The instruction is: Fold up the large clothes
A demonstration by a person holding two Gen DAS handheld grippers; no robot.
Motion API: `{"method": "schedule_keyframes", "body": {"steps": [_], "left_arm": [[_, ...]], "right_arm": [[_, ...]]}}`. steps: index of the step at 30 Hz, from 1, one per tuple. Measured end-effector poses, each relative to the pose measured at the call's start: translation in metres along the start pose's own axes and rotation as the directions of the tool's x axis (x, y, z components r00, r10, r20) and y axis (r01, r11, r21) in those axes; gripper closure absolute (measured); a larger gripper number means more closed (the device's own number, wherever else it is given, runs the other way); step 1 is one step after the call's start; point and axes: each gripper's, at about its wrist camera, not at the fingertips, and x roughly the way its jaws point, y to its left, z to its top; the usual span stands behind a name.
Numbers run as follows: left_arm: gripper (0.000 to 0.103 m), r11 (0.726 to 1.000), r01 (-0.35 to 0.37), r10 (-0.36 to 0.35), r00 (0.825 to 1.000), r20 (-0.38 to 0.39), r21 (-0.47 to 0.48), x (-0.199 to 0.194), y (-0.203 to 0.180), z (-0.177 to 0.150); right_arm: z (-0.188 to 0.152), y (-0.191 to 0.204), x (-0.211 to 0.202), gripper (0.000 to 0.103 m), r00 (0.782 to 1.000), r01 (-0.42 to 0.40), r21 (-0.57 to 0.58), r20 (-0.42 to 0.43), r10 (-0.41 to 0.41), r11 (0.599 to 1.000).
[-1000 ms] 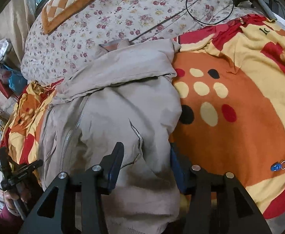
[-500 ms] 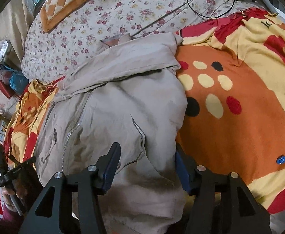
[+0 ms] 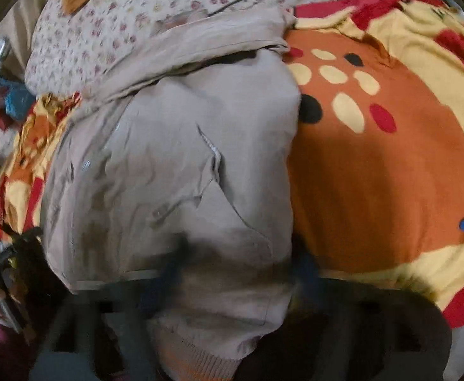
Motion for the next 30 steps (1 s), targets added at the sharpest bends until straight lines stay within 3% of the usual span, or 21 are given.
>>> {"method": "schedule_keyframes", "body": {"steps": [3, 5, 6, 9, 11, 14, 21, 30], "left_arm": [[0.045, 1.0, 0.014, -0.014, 0.999, -0.029, -0.004, 0.001, -0.002, -0.011], [0.042, 0.999, 0.032, -0.033, 0.998, -0.062, -0.011, 0.006, -0.002, -0.02], [0.042, 0.999, 0.045, -0.047, 0.996, -0.081, -0.022, 0.01, -0.001, -0.025], [0.04, 0.997, 0.06, -0.066, 0.986, -0.151, -0.04, 0.023, -0.002, -0.035], [0.038, 0.997, 0.07, -0.076, 0.983, -0.168, -0.041, 0.028, -0.003, -0.038], [0.032, 0.994, 0.092, -0.099, 0.981, -0.169, -0.051, 0.031, -0.004, -0.038], [0.024, 0.991, 0.131, -0.134, 0.962, -0.238, -0.027, 0.047, -0.013, -0.049], [0.024, 0.981, 0.176, -0.189, 0.951, -0.244, -0.078, 0.065, -0.014, -0.048]], "right_arm": [[-0.004, 0.001, -0.008, 0.098, 0.999, 0.038, -0.042, 0.005, -0.038, 0.998], [-0.008, -0.001, -0.015, 0.091, 0.999, 0.035, -0.034, 0.003, -0.035, 0.999], [-0.013, -0.004, -0.02, 0.083, 1.0, 0.025, -0.017, -0.001, -0.025, 1.0], [-0.025, -0.011, -0.023, 0.029, 0.994, -0.096, 0.042, -0.049, 0.098, 0.994], [-0.036, -0.008, -0.024, 0.029, 0.986, -0.139, 0.045, -0.089, 0.143, 0.989], [-0.047, 0.003, -0.019, 0.022, 0.983, -0.116, -0.008, -0.144, 0.114, 0.993], [-0.06, 0.012, 0.01, 0.021, 0.955, -0.145, -0.061, -0.271, 0.124, 0.988], [-0.068, -0.003, 0.02, 0.02, 0.948, -0.166, 0.038, -0.27, 0.17, 0.985]]}}
